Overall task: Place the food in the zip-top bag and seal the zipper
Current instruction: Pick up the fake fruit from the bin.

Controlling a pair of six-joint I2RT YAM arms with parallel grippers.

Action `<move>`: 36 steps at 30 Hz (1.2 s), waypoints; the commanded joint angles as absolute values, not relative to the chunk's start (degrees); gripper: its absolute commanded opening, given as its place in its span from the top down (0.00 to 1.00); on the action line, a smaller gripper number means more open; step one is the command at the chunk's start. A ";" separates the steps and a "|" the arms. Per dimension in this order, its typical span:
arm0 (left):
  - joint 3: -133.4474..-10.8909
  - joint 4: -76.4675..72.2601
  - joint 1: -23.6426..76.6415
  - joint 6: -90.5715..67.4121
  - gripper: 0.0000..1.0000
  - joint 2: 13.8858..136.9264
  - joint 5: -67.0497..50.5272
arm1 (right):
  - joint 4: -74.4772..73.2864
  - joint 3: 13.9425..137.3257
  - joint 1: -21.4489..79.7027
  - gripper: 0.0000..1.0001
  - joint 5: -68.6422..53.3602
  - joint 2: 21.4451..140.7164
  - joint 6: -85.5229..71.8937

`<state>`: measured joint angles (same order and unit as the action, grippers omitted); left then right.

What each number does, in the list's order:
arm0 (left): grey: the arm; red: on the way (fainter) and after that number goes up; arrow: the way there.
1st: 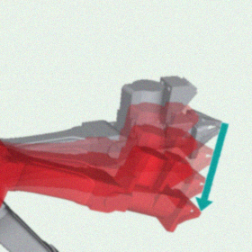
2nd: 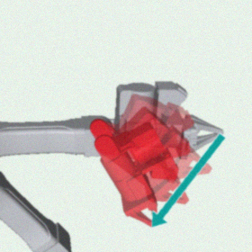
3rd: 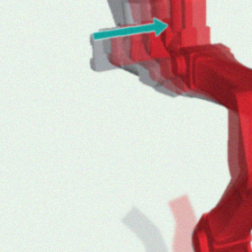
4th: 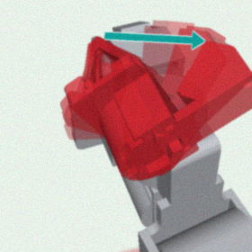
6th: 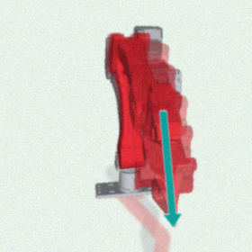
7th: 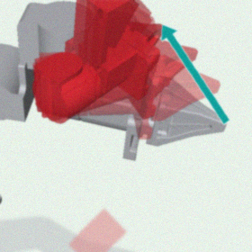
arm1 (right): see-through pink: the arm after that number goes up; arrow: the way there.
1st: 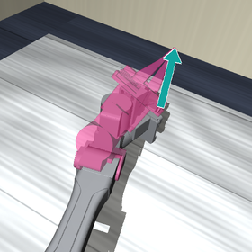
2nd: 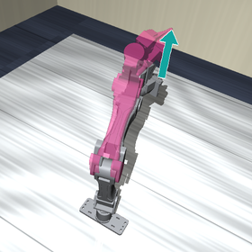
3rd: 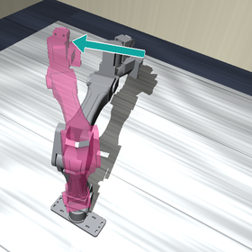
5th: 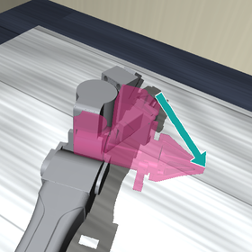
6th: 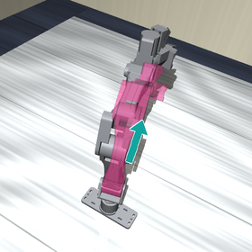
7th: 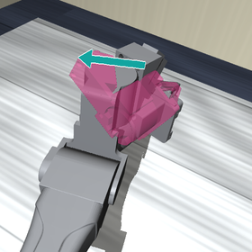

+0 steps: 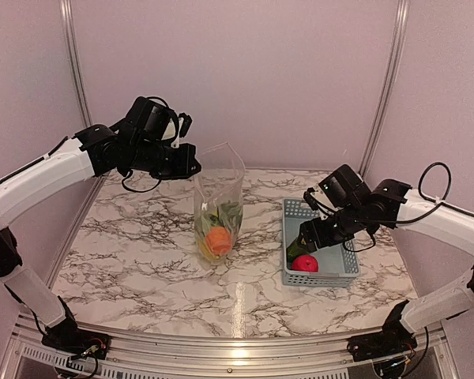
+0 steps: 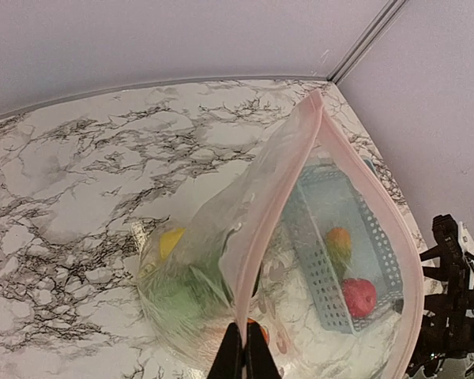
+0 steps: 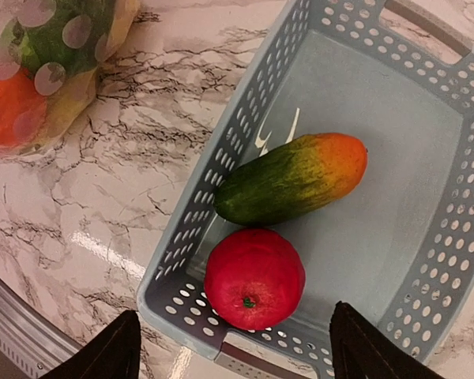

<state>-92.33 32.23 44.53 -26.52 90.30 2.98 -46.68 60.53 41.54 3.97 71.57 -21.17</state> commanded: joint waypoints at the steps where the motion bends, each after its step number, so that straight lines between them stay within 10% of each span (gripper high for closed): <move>1: -91.40 30.41 44.66 -25.10 1.00 88.08 6.75 | -48.30 59.86 41.16 0.21 0.82 74.51 -22.17; 26: -87.84 25.14 44.72 -28.48 1.00 88.42 4.15 | -45.22 58.63 39.84 0.21 -1.57 88.40 -21.95; 36: -89.23 26.54 44.72 -27.82 1.00 89.21 4.35 | -50.07 62.04 39.74 0.41 1.73 87.16 -22.15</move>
